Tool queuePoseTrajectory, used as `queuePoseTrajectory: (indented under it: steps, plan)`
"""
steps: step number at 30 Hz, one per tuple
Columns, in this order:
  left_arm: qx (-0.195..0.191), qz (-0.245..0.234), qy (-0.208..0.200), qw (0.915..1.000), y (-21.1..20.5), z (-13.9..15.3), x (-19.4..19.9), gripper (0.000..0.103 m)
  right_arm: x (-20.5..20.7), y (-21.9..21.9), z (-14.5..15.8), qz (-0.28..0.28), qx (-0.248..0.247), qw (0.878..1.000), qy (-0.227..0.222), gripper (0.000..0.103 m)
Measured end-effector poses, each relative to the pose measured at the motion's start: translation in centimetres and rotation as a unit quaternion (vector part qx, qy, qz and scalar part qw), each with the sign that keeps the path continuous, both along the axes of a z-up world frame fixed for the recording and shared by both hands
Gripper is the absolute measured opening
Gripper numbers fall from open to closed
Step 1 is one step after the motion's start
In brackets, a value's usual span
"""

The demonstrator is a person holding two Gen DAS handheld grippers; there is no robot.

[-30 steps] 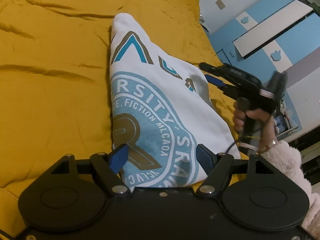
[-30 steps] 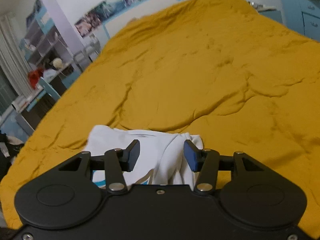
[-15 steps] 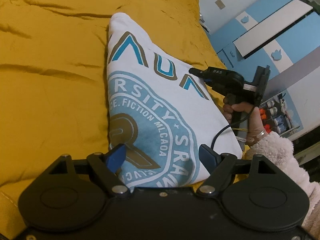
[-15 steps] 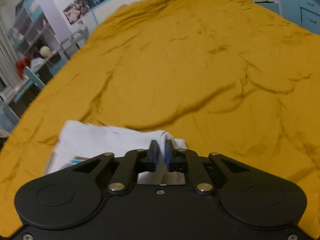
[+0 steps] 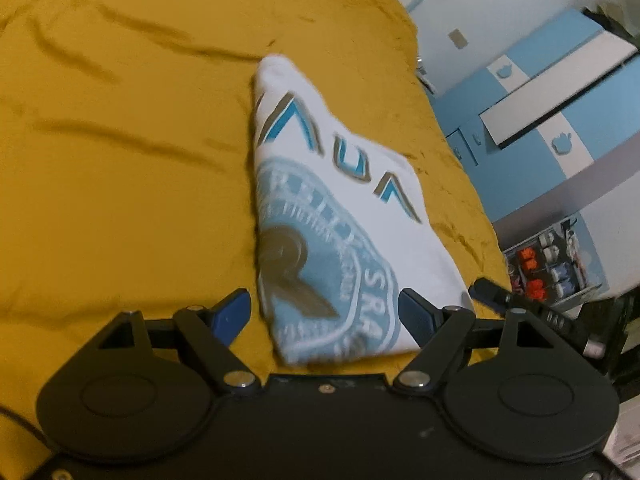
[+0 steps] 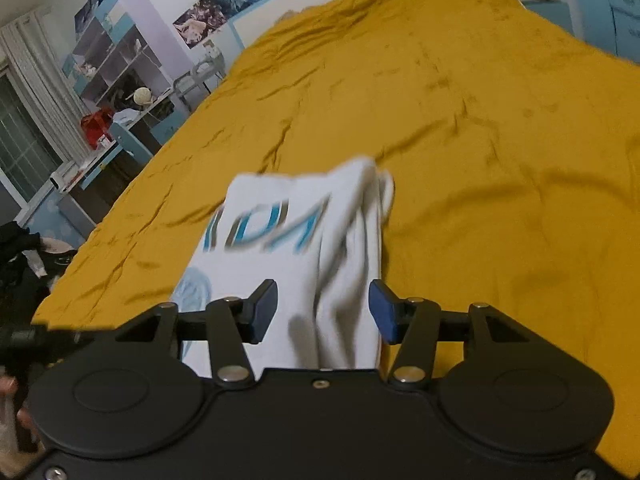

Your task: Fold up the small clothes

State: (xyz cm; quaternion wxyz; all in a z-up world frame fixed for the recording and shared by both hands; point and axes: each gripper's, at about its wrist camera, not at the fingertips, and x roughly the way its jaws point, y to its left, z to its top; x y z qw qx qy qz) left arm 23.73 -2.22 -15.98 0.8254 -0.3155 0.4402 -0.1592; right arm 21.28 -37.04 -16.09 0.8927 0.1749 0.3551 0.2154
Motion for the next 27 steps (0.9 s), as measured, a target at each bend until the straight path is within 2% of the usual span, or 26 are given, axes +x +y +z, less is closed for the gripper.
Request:
queuePoseTrajectory:
  steps: [5, 8, 10, 11, 12, 13, 14, 15, 19, 22, 24, 26, 27]
  plan:
    - [-0.019, 0.001, 0.019, 0.9996, -0.6, -1.5, -0.6, 0.081, -0.8, 0.7, -1.0, 0.008, 0.013, 1.000, 0.003, 0.052]
    - [-0.034, -0.001, 0.027, 0.9991, -1.0, -2.2, -0.4, 0.081, -0.4, 1.3, -1.8, 0.005, 0.002, 1.000, 0.009, 0.052]
    - [-0.043, -0.002, 0.031, 0.9986, -1.2, -2.6, -0.2, 0.079, -0.4, 1.6, -2.2, 0.001, -0.003, 1.000, 0.016, 0.042]
    - [-0.042, -0.006, 0.030, 0.9987, -1.3, -2.5, -0.2, 0.069, -0.4, 1.6, -2.4, 0.000, -0.004, 1.000, 0.017, 0.031]
    - [-0.039, -0.012, 0.030, 0.9987, -1.6, -2.5, -0.2, 0.057, -0.6, 1.6, -2.4, -0.002, -0.005, 1.000, 0.017, 0.024]
    - [-0.029, -0.014, 0.029, 0.9991, -1.8, -2.5, -0.2, 0.049, -0.7, 1.6, -2.4, -0.002, -0.002, 1.000, 0.015, 0.022]
    - [-0.015, -0.017, 0.027, 0.9994, -2.1, -2.5, -0.3, 0.033, -0.9, 1.6, -2.2, -0.005, -0.002, 1.000, 0.011, 0.016]
    - [-0.003, -0.022, 0.022, 0.9995, -2.1, -2.4, -0.4, 0.025, -1.1, 1.6, -2.0, -0.010, -0.003, 1.000, 0.004, 0.013]
    - [0.015, -0.038, 0.000, 0.9992, -1.9, -1.7, -0.9, 0.024, -1.6, 0.9, -0.1, -0.027, 0.000, 0.999, -0.028, 0.006]
    - [0.031, -0.046, 0.004, 0.9985, -1.9, -1.8, -1.2, 0.026, -0.7, 1.0, -1.4, -0.021, -0.008, 1.000, 0.004, 0.005]
    - [0.054, -0.050, -0.012, 0.9972, -2.3, -1.3, -1.9, 0.029, -0.7, 1.4, -2.4, -0.022, -0.018, 1.000, 0.013, 0.006]
    - [0.087, -0.060, -0.032, 0.9939, -2.9, -0.7, -2.8, 0.035, -0.9, 1.2, -2.9, -0.027, -0.003, 0.999, 0.019, 0.009]
    - [0.101, -0.063, -0.041, 0.9920, -3.2, -0.3, -3.0, 0.035, -1.0, 0.9, -2.8, -0.034, 0.005, 0.999, 0.018, 0.015]
